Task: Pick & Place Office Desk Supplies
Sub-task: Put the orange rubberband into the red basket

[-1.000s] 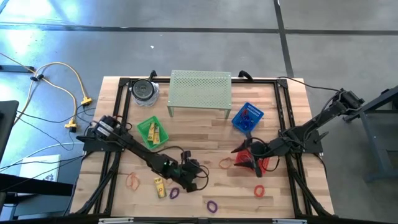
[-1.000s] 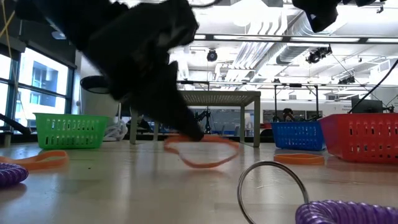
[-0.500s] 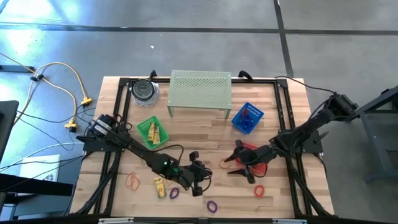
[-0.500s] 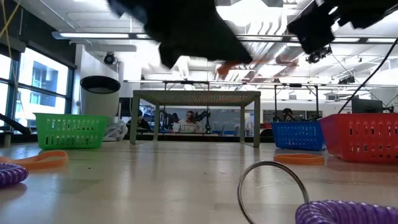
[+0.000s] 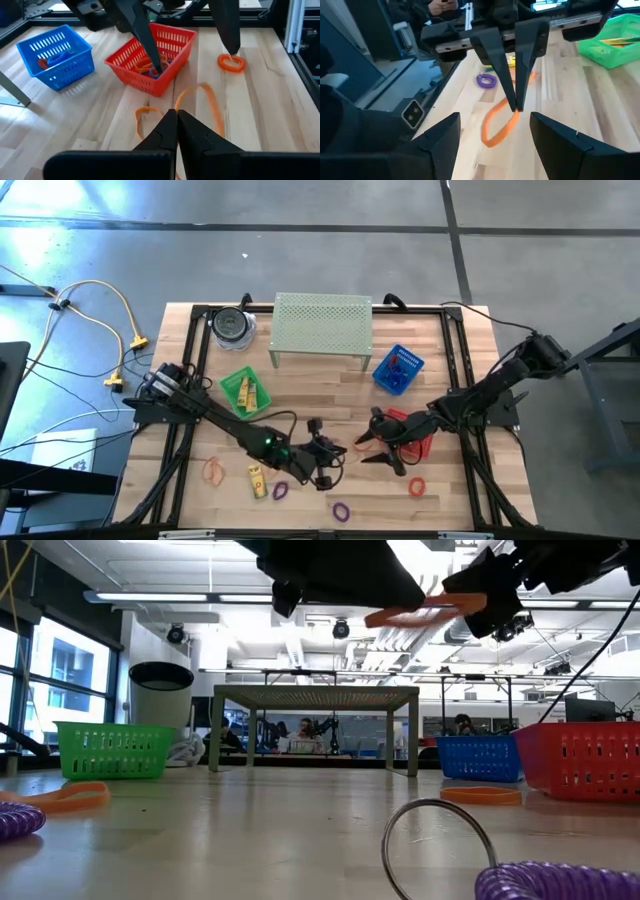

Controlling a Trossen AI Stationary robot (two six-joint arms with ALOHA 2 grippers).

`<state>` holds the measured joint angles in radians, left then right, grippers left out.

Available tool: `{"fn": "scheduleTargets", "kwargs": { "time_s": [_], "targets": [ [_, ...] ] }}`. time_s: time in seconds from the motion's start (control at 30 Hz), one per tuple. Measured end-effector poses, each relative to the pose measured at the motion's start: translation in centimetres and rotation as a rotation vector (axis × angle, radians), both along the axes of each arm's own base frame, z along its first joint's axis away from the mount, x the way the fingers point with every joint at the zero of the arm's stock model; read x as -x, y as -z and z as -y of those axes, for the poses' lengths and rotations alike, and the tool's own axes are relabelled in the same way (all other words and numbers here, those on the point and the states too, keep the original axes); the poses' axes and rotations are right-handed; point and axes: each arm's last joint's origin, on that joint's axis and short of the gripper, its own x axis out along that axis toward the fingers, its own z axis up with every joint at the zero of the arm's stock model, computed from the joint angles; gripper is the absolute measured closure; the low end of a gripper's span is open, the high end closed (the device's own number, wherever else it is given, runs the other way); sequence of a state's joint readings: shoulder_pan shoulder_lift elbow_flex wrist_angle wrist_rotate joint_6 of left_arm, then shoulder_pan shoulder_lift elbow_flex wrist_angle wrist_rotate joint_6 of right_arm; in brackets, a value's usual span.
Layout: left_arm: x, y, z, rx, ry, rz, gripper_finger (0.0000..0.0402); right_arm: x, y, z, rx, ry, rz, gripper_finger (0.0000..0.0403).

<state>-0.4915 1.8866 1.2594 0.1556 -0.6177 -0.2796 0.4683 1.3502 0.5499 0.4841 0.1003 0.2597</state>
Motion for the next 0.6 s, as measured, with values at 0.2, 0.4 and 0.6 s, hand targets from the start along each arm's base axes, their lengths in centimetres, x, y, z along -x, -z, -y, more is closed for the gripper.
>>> {"fn": "scheduleTargets", "kwargs": {
  "time_s": [0.2, 0.4, 0.6],
  "targets": [
    [-0.1, -0.2, 0.0, -0.035, 0.008, 0.013, 0.0401, 0.0, 0.0, 0.1, 0.003, 0.034, 0.002, 0.0174],
    [-0.4, -0.9, 0.0, -0.055, 0.01, 0.031, 0.0401, 0.0, 0.0, 0.1, 0.004, 0.045, 0.004, 0.0174],
    [-1.3, -2.5, -0.4, -0.098, 0.016, 0.065, 0.0401, -0.1, 0.0, 0.2, 0.007, 0.057, 0.007, 0.0174]
  ]
}}
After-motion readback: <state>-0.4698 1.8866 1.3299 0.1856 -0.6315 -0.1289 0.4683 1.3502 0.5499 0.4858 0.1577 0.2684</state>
